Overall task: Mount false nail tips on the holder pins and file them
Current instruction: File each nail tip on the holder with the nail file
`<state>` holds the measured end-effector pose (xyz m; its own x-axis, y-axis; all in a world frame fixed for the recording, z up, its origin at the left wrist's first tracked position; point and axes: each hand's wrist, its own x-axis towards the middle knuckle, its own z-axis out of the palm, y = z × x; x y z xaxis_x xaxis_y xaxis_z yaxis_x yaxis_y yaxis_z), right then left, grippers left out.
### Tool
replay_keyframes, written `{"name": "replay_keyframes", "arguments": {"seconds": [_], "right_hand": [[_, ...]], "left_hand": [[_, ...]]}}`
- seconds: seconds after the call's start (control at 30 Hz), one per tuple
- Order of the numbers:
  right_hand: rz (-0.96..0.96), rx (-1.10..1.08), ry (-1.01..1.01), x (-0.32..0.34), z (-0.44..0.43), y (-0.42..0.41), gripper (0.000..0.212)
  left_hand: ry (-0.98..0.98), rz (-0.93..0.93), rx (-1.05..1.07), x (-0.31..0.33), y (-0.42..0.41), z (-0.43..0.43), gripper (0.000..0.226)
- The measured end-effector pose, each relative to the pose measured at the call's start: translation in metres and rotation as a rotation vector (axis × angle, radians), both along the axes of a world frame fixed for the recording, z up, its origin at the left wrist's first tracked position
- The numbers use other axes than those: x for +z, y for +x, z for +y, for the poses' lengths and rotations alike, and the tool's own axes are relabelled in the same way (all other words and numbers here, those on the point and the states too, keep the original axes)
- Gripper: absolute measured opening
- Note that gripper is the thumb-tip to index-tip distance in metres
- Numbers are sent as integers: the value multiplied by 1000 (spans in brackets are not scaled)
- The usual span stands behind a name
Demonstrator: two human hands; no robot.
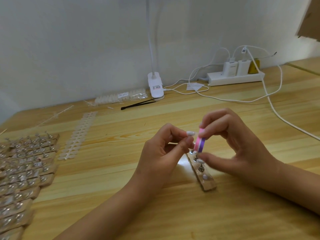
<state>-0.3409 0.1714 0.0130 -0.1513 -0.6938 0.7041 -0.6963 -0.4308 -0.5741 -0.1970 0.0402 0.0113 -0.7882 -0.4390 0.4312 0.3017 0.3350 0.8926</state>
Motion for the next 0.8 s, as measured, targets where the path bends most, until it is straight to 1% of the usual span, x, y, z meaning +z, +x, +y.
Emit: {"name": "replay_keyframes", "arguments": {"seconds": [0.03, 0.07, 0.17, 0.3, 0.4, 0.5, 0.63, 0.73, 0.8], "right_hand": [[24, 5, -1, -1, 0, 1, 30], [9, -9, -1, -1, -1, 0, 30], [-114, -67, 7, 1, -2, -3, 31], [-46, -32, -15, 1, 0, -1, 31], [-79, -32, -22, 3, 0, 0, 32], [6, -10, -19, 2, 1, 3, 31], [-22, -48, -25, 4, 0, 3, 30], [52, -30, -26, 1, 1, 6, 26], [43, -42, -32, 2, 0, 5, 27]], "left_hand": [[-1, 2, -1, 0, 0, 0, 8], [1, 5, -1, 0, 0, 0, 8], [-5, 10, -8, 0, 0, 0, 7], [-24, 10, -19, -1, 1, 0, 5], [-22, 8, -7, -1, 0, -1, 5], [-20, 7, 9, -1, 0, -1, 4], [-101, 14, 47, -2, 1, 0, 6], [-132, 39, 74, -2, 2, 0, 6], [-172, 55, 94, -2, 2, 0, 6]]}}
